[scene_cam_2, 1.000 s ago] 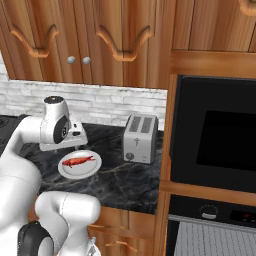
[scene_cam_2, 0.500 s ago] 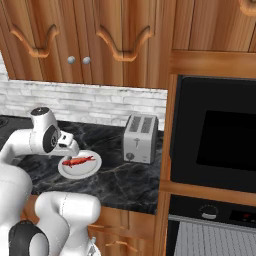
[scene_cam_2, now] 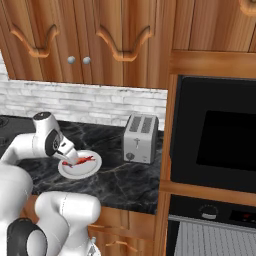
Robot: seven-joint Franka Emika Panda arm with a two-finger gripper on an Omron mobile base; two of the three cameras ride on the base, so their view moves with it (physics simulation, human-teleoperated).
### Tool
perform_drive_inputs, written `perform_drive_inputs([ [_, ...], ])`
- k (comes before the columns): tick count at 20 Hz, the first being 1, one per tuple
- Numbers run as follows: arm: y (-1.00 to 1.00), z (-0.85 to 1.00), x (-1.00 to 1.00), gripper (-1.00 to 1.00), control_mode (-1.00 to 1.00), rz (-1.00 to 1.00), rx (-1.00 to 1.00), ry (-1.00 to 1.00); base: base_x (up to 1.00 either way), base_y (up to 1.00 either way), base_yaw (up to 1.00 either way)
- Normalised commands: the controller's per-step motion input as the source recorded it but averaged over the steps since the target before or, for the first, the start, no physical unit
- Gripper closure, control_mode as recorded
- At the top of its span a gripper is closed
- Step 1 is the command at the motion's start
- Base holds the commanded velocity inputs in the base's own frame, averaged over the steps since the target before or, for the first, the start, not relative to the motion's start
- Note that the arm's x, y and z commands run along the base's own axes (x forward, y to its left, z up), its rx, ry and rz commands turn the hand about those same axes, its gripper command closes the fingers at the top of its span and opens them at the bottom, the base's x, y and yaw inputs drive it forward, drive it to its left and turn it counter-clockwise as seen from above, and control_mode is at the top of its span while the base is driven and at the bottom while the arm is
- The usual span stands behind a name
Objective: Place the fish on the rack of the oven, and slide the rack back inside. Close the oven door.
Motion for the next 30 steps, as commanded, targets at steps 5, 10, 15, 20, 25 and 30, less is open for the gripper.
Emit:
perform_drive_inputs([
  [5,-0.15,-0.22,0.59,-1.0,-1.0,-0.21,0.06,0.0,0.0,0.0,0.0],
  [10,0.0,-0.13,0.6,-1.0,-1.0,-0.13,0.0,0.0,0.0,0.0,0.0],
  [15,0.0,0.0,0.52,-1.0,-1.0,-0.15,0.0,0.02,0.0,0.0,0.0],
  [20,0.0,-0.19,0.23,-1.0,-1.0,-0.15,0.0,0.09,0.0,0.0,0.0],
  [25,0.0,-0.25,0.16,-1.0,-1.0,-0.16,0.0,0.06,0.0,0.0,0.0],
  [30,0.0,-0.35,0.03,-1.0,-1.0,-0.16,0.0,0.04,0.0,0.0,0.0],
])
